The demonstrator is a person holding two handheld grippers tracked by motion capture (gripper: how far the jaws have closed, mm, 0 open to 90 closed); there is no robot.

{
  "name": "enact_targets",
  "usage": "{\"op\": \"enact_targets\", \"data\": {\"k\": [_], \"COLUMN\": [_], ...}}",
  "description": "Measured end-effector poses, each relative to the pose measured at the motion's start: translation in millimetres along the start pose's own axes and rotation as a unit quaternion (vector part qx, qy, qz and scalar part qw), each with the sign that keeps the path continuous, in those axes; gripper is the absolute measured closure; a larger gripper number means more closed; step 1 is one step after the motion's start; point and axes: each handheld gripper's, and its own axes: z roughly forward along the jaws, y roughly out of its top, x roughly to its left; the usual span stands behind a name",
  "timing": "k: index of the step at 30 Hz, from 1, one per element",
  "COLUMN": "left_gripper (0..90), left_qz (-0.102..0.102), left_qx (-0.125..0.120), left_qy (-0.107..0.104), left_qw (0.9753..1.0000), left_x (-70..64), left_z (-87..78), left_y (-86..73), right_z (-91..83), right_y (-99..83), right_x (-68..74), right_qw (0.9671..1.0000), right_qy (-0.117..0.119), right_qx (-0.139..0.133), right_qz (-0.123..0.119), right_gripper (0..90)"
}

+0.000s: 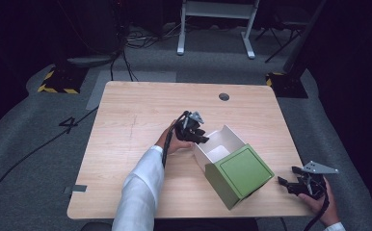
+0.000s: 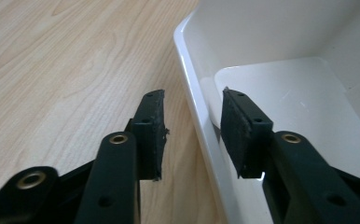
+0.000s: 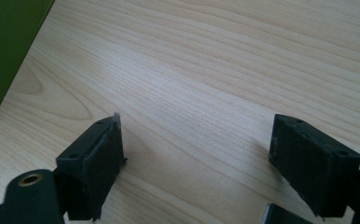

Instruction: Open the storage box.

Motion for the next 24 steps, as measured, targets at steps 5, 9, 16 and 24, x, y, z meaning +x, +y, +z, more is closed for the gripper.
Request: {"op": "enact_targets", "data": {"k": [5, 9, 16, 24], "left_gripper": [57.8, 53.9, 49.0, 43.5], "left_qz": [-0.005, -0.009, -0.007, 0.015], "left_qx": [-0.015, -0.009, -0.015, -0.011], "left_qy": [0.016, 0.016, 0.014, 0.053], "left_qw": [0.9997, 0.9998, 0.9998, 0.9984], "left_x": [4.8, 4.8, 3.4, 0.4], "left_z": [-2.8, -4.7, -17.2, -29.2], "left_y": [1.4, 2.1, 6.6, 14.0], "right_z": [0.0, 0.0, 0.0, 0.1], "right_y": [0.0, 0.0, 0.0, 0.0], "right_x": [0.0, 0.1, 0.0, -0.1], "right_qw": [1.0000, 1.0000, 1.0000, 1.0000], "right_qy": [0.000, 0.000, 0.000, 0.000], "right_qx": [0.000, 0.000, 0.000, 0.000], "right_qz": [0.000, 0.000, 0.000, 0.000], "right_gripper": [17.5, 17.6, 17.5, 17.5]}}
